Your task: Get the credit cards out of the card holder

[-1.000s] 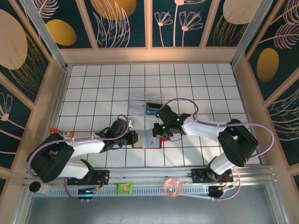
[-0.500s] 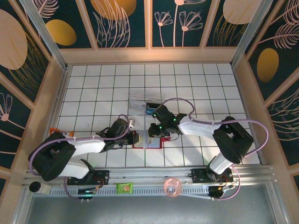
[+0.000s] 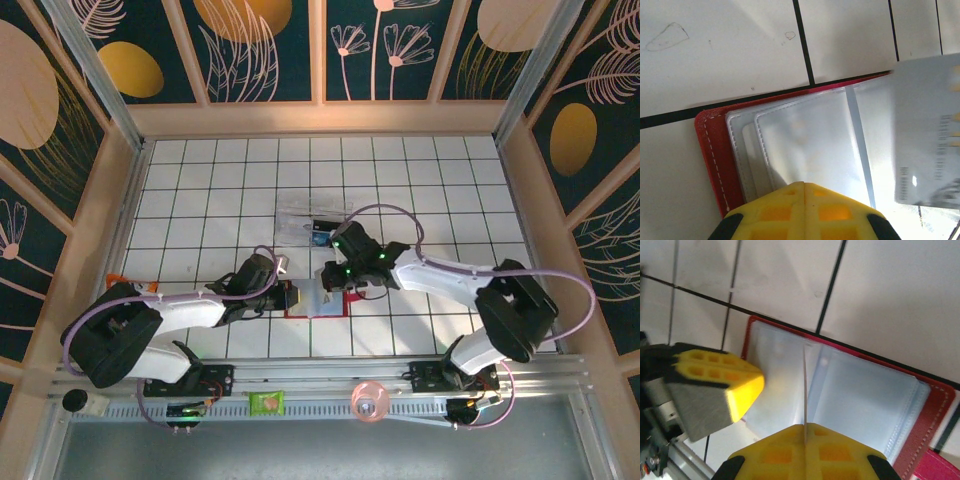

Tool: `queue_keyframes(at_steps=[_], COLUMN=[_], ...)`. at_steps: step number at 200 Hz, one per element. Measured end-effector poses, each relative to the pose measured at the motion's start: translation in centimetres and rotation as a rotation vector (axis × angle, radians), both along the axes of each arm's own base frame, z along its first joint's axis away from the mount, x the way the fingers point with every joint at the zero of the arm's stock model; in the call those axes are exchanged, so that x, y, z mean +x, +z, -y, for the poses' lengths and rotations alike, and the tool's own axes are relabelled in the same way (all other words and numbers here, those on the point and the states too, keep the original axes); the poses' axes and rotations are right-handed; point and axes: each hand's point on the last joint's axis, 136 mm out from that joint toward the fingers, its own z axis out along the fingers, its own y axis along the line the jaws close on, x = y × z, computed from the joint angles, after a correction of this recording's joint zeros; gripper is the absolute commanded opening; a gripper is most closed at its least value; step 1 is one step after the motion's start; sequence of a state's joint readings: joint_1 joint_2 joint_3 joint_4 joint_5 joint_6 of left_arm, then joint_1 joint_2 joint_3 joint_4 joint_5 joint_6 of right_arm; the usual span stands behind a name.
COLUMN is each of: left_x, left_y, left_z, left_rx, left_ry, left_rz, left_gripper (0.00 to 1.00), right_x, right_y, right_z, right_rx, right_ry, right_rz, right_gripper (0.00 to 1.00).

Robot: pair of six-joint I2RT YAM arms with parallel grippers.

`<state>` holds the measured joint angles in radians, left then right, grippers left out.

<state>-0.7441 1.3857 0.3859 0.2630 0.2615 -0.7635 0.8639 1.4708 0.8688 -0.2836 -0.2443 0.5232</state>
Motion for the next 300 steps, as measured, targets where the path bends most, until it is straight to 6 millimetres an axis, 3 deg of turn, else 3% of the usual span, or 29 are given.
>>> queue_keyframes(at_steps=[7, 31, 62, 82, 99, 106, 110, 155, 203, 263, 300], left_x=[0.0, 0.2, 1.4, 2.3, 2.5, 2.4, 2.4, 2.1, 2.8, 2.6, 2.7], left_y=[0.0, 0.4, 3.6, 5.8, 6.3, 6.3, 6.4, 6.1, 5.7, 4.5, 4.2], left_z=[0.0, -0.4, -0.4, -0.4, -0.9, -1.2, -1.4, -3.7, -7.2, -9.0, -9.7], left_rx=[0.002, 0.028, 0.006, -0.017, -0.016, -0.014, -0.013, 0.007, 0.026, 0.065, 0.079], left_ry=[0.001, 0.014, 0.037, 0.057, 0.074, 0.082, 0.091, 0.164, 0.284, 0.336, 0.357], left_rz=[-0.001, 0.002, 0.078, 0.128, 0.137, 0.135, 0.133, 0.118, 0.086, 0.037, 0.024], left_gripper=[0.01, 0.3, 0.6, 0.68, 0.77, 0.94, 0.98, 0.99, 0.99, 0.99, 0.99], right_x=[0.1, 1.4, 4.1, 5.7, 6.6, 6.9, 7.0, 7.9, 9.1, 11.5, 13.7], right_y=[0.9, 4.4, 9.2, 11.9, 13.1, 13.2, 13.1, 12.2, 12.1, 7.8, 6.5], right_z=[0.0, -0.4, -1.4, -2.0, -2.9, -3.3, -3.4, -5.3, -6.8, -7.8, -8.6], right_rx=[0.006, 0.022, -0.009, -0.045, -0.083, -0.104, -0.115, -0.241, -0.303, -0.385, -0.427], right_ry=[0.016, 0.074, 0.167, 0.248, 0.333, 0.376, 0.402, 0.685, 0.873, 1.008, 1.013], right_rz=[0.031, 0.167, 0.402, 0.544, 0.624, 0.649, 0.658, 0.7, 0.724, 0.68, 0.691], right_gripper=[0.0, 0.0, 0.0, 0.0, 0.0, 0.0, 0.0, 0.0, 0.0, 0.0, 0.0])
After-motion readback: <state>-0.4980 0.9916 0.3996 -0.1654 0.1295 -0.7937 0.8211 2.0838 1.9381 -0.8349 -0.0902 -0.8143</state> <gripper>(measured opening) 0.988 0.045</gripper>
